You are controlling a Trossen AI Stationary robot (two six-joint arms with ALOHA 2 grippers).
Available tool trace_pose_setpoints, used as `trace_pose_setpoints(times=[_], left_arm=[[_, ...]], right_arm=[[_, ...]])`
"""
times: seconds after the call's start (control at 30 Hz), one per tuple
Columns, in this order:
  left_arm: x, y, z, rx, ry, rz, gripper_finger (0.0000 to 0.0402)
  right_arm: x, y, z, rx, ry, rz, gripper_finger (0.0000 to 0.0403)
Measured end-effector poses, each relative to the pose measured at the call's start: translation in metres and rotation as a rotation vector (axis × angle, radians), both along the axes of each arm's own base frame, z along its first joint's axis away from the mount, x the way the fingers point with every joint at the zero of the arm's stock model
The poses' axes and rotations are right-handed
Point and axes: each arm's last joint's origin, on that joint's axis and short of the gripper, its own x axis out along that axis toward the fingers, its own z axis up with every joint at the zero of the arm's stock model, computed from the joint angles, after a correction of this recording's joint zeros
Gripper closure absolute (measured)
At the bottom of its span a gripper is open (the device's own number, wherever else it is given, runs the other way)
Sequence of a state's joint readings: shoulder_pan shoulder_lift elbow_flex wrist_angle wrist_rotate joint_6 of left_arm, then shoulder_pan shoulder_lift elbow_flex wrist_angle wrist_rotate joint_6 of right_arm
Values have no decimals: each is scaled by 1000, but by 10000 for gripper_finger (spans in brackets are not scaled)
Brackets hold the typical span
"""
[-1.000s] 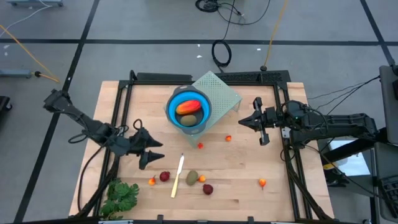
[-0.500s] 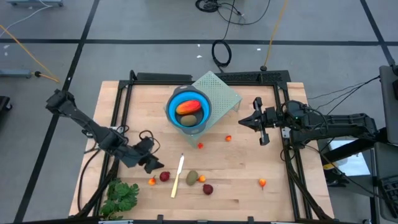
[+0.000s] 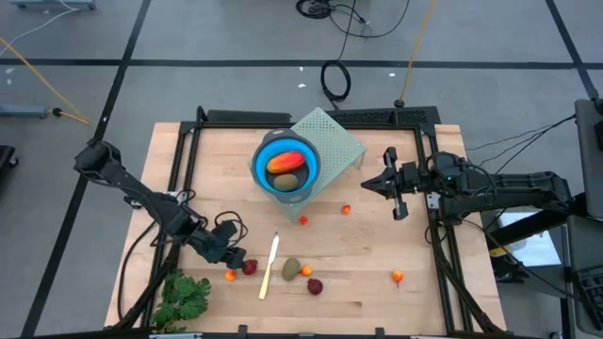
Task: Pick & Place Fruit
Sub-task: Put the pomegranate into the blue strainer bowl
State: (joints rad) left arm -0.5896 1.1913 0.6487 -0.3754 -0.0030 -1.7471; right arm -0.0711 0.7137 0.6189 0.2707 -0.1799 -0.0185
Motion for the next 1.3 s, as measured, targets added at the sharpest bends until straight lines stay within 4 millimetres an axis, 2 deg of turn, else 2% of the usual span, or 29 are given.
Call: trace_pose_setpoints(times=[0.13,0.33,0.53,0.9,1.3], left_arm=[[6,-3,9,8,19,3,105],[19,-5,21,55,137,0,105],[33,-11,25,86,225,-39,105],[55,-21,18,111,289,-27,105],[79,-26,-1,193,407,-12,105]], right_arm=[[0,0,0,0,2,0,399],[1,0,-1,0,5,0,399],[1,0,-1,0,6,0,399],[1,0,-1,0,6,0,399],[1,0,-4,2,34,3,399]])
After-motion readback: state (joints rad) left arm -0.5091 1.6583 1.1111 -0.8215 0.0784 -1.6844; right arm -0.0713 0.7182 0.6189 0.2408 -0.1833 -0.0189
